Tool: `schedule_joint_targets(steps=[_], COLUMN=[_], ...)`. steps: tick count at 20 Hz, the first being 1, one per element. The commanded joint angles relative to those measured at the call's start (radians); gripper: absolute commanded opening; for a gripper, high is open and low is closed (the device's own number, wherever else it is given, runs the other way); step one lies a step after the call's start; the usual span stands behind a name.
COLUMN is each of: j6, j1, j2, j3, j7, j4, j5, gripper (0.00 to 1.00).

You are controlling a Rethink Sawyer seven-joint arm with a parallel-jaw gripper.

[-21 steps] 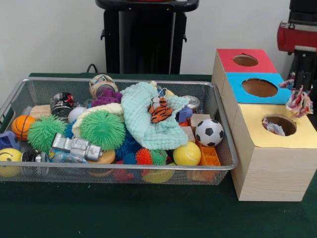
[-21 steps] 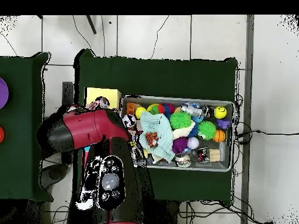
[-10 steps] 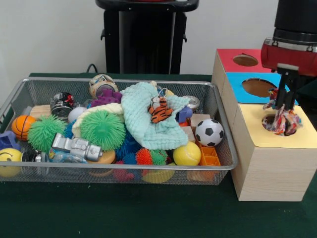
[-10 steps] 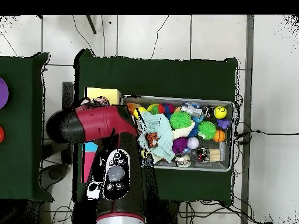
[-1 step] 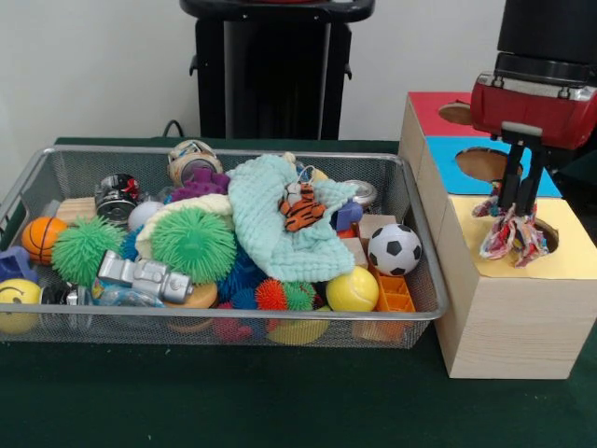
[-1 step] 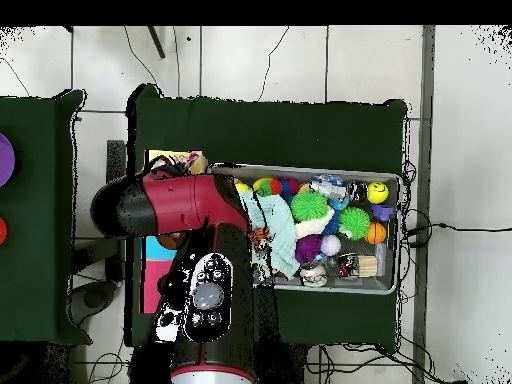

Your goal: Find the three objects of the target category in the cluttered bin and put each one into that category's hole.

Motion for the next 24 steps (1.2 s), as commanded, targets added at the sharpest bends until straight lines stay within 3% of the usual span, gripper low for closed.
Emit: schedule_joint_targets(steps=[1,6,13,24], j6=[-0.019,0.011,0.038,0.097], j1=[-0.014,-0.038,-0.016,-0.044], j2=[0.069,0.056,0.049,-0.009], j3=[-0.018,0.025,0.011,0.032], j7=[0.140,0.100,0.142,0.097], j4=[-0.036,-0.018,0.007,0.041], j5=[0.028,0.042,0.076,0.135], gripper=[1.00,1.00,1.00,1.00])
